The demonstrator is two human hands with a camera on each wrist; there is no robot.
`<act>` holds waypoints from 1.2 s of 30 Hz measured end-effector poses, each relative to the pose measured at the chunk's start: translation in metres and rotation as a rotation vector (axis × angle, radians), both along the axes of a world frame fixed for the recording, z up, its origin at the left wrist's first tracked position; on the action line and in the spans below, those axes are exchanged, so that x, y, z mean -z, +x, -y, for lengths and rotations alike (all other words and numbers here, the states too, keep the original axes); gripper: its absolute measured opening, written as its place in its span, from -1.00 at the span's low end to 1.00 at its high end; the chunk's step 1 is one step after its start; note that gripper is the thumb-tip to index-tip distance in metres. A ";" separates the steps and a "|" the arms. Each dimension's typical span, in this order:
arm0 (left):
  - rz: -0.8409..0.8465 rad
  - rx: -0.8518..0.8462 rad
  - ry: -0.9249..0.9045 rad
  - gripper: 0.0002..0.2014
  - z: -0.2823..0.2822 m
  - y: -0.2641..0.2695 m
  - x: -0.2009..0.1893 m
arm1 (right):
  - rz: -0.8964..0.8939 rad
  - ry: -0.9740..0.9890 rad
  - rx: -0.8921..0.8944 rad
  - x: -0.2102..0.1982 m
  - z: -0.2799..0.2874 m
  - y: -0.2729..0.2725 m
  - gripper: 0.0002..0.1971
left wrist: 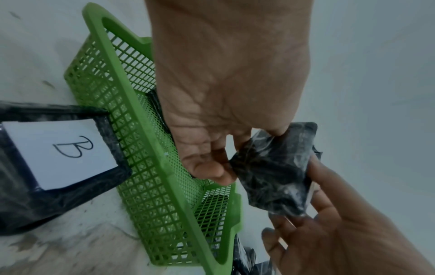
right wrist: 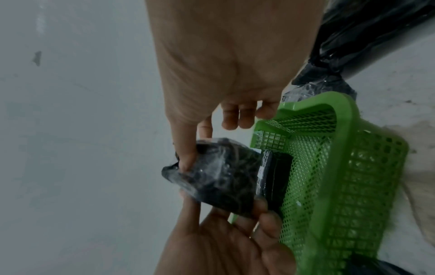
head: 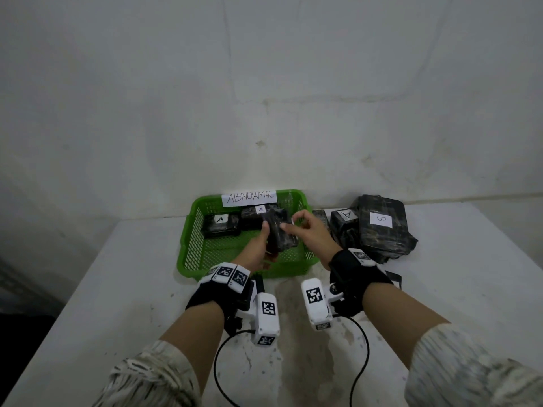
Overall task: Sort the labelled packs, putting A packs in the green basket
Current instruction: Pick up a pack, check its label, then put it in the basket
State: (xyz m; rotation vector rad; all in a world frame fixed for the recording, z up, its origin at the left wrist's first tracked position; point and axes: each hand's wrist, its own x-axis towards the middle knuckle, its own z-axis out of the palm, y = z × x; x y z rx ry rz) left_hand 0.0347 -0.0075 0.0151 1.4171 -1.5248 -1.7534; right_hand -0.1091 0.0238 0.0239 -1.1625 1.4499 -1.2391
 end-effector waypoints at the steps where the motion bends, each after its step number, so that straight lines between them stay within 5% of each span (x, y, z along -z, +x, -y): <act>1: 0.006 0.016 -0.005 -0.30 -0.002 -0.001 -0.002 | 0.012 0.011 -0.001 0.003 0.002 0.002 -0.78; 9: -0.135 -0.123 -0.033 -0.67 0.004 0.001 -0.001 | -0.069 0.022 0.021 0.019 0.000 0.001 -0.78; 15: -0.294 -0.238 -0.034 -0.44 0.010 0.007 0.001 | -0.010 0.049 -0.073 0.012 0.002 0.004 -0.61; 21: -0.358 -0.240 -0.168 -0.48 0.010 0.021 0.004 | 0.136 0.311 -0.080 0.017 0.009 0.006 -0.44; 24: -0.348 -0.221 -0.104 -0.42 0.013 0.029 0.003 | 0.303 0.290 -0.070 0.017 0.010 0.013 -0.54; 29: -0.132 0.003 0.012 -0.56 0.012 0.046 0.004 | 0.296 0.226 0.147 0.014 0.028 0.022 -0.52; 31: -0.183 0.051 0.120 -0.70 0.013 0.049 0.004 | 0.318 0.230 0.109 0.009 0.035 0.024 -0.63; 33: -0.200 -0.005 0.183 -0.62 0.017 0.051 0.003 | 0.246 0.243 0.008 0.002 0.039 0.030 -0.73; 36: -0.227 -0.059 0.225 -0.52 0.028 0.055 0.013 | 0.055 0.264 -0.131 -0.006 0.048 0.043 -0.57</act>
